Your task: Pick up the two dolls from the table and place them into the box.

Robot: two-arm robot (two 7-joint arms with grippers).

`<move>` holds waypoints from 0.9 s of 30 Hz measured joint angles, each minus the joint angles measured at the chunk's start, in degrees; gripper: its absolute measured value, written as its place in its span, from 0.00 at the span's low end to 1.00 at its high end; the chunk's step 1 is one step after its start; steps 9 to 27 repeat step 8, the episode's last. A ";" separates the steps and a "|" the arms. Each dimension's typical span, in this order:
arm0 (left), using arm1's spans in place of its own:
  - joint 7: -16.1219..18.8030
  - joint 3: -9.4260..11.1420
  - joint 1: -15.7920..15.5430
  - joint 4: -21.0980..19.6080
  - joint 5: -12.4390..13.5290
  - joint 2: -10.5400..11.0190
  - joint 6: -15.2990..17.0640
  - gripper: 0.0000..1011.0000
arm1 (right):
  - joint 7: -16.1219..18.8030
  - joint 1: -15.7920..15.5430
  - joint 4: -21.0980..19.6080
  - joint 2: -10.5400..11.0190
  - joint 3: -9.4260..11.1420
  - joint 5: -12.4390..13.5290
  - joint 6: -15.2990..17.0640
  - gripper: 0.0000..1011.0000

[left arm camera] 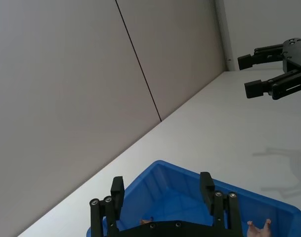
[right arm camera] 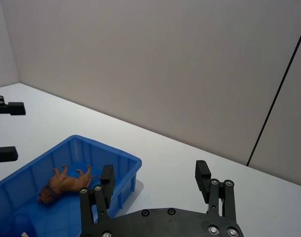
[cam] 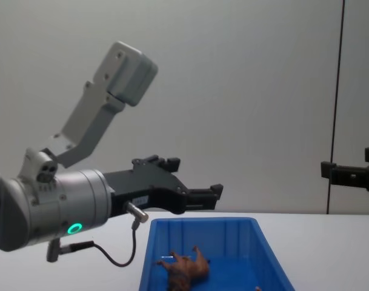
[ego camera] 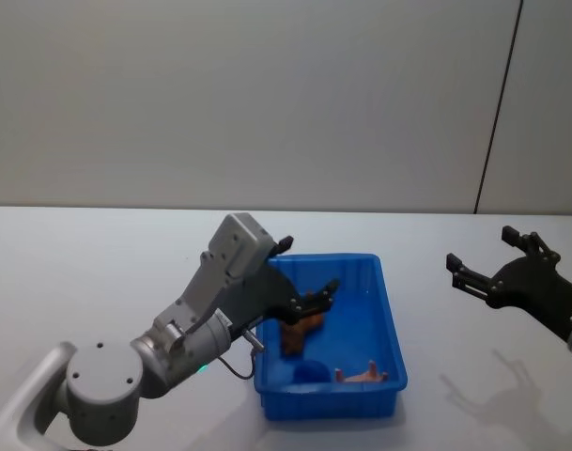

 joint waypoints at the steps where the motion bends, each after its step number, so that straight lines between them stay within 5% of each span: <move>1: 0.29 -0.01 0.35 -0.58 -0.04 0.25 -0.13 0.96 | 0.00 0.00 0.00 0.00 0.00 0.00 0.00 0.99; 8: 2.42 -0.19 2.29 -3.80 -0.37 1.61 -0.98 0.99 | 0.00 0.00 0.00 0.00 0.00 0.00 0.00 0.99; 27: 2.42 -0.19 2.29 -3.80 -0.37 1.61 -0.98 0.99 | 0.00 0.00 0.00 0.00 0.00 0.00 0.00 0.99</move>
